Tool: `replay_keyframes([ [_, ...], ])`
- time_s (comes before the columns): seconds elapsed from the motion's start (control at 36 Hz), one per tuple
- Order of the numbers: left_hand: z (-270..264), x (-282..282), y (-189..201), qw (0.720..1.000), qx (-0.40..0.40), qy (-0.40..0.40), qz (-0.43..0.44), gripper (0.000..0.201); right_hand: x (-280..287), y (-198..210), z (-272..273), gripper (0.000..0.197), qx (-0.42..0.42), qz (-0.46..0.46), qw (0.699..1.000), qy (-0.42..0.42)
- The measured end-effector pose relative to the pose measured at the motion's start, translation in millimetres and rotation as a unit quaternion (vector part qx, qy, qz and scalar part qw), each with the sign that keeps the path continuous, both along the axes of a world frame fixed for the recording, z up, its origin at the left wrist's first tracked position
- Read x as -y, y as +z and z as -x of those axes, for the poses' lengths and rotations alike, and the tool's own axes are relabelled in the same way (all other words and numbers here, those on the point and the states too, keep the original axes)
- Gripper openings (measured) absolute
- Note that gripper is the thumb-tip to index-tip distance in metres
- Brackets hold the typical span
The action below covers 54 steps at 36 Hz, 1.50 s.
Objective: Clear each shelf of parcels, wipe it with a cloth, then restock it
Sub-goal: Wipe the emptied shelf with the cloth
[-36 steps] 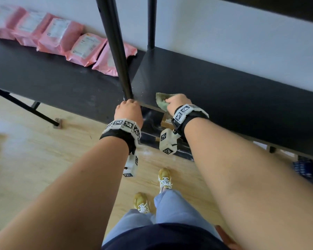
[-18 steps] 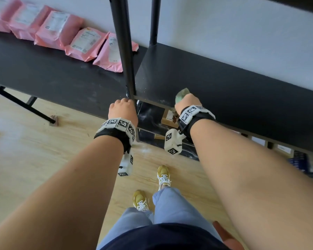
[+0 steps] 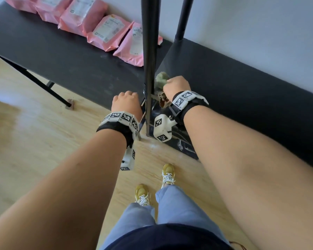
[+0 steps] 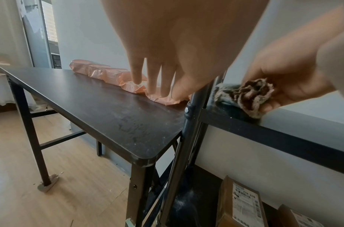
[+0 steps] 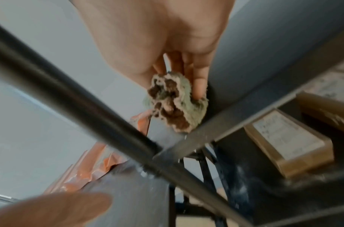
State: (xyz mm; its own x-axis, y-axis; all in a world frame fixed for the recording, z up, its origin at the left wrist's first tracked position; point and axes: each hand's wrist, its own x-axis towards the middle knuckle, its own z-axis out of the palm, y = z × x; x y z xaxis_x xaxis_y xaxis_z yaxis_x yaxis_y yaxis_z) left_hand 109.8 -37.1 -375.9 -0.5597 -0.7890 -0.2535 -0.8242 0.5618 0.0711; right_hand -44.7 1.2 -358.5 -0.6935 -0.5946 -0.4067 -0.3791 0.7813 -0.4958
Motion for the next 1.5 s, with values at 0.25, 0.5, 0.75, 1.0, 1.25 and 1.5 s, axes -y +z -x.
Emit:
replay_keyframes([
  [0.25,9.7,9.3,0.6,1.000,0.002,0.028,-0.011,0.046,16.9,9.7,43.0,0.038,-0.138,-0.136,0.979,0.070],
  [0.5,8.1,13.8,-7.4,0.998,0.020,0.053,-0.003,0.039,68.2,10.7,33.8,0.044,-0.159,-0.202,0.939,0.228],
  [0.75,8.9,15.6,-7.0,0.998,0.017,0.062,-0.001,0.041,89.0,17.1,22.0,0.034,-0.076,-0.167,0.959,0.217],
  [1.0,9.4,0.8,4.1,0.998,0.006,0.065,-0.018,0.048,55.0,-5.5,5.2,0.063,0.039,-0.050,0.998,0.025],
  [1.25,6.0,-15.4,13.6,0.999,-0.004,0.046,-0.025,0.044,7.0,-7.2,-8.9,0.050,0.063,-0.032,0.997,-0.002],
  [1.5,3.6,-17.8,13.6,0.998,-0.013,0.055,-0.035,0.048,-20.8,-2.0,0.3,0.033,-0.009,-0.097,0.995,0.027],
])
